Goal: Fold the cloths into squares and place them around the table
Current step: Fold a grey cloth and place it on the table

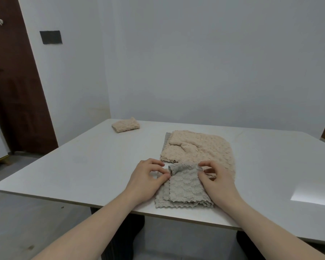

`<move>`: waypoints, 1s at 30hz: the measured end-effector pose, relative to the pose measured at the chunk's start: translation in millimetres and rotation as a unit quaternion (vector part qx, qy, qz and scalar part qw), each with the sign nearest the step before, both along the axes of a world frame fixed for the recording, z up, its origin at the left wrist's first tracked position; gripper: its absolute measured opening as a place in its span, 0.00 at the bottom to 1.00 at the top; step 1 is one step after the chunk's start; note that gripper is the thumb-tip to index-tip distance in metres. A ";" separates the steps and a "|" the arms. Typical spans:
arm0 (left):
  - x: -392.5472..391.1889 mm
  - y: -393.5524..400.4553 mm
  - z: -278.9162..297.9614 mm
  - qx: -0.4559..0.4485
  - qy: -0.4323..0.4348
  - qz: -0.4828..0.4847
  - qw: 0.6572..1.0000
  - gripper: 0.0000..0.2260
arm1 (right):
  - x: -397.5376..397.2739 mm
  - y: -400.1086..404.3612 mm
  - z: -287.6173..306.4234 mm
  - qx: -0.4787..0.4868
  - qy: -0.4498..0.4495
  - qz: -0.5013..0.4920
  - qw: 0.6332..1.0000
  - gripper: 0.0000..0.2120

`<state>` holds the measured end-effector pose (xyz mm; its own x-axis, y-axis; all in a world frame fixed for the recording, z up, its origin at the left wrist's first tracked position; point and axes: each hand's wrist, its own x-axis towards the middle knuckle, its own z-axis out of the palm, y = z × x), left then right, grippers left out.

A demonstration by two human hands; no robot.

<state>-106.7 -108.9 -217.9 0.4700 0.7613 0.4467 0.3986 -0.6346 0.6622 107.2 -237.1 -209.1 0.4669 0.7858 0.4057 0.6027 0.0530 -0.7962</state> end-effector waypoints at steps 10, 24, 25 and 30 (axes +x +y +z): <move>2.3 6.2 -3.3 -0.062 0.029 0.001 0.998 0.13 | -0.1 0.4 -5.9 -0.012 -0.110 0.042 0.993 0.09; -4.5 -1.8 8.6 -0.149 -0.075 0.035 0.985 0.10 | 0.0 2.0 -9.6 -0.069 -0.171 0.063 0.981 0.21; -3.9 -2.2 7.9 -0.143 -0.059 0.040 0.987 0.10 | 0.2 2.0 -9.8 -0.077 -0.172 0.067 0.980 0.22; -2.2 -5.7 7.5 -0.108 -0.008 0.074 0.991 0.06 | 0.8 2.4 -10.8 -0.129 -0.198 0.083 0.968 0.27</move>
<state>-108.9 -114.6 -210.4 0.3399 0.9001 0.2725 0.4652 -0.4128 0.7831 108.0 -234.7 -219.9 0.1728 0.9355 0.3080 0.8637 0.0064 -0.5040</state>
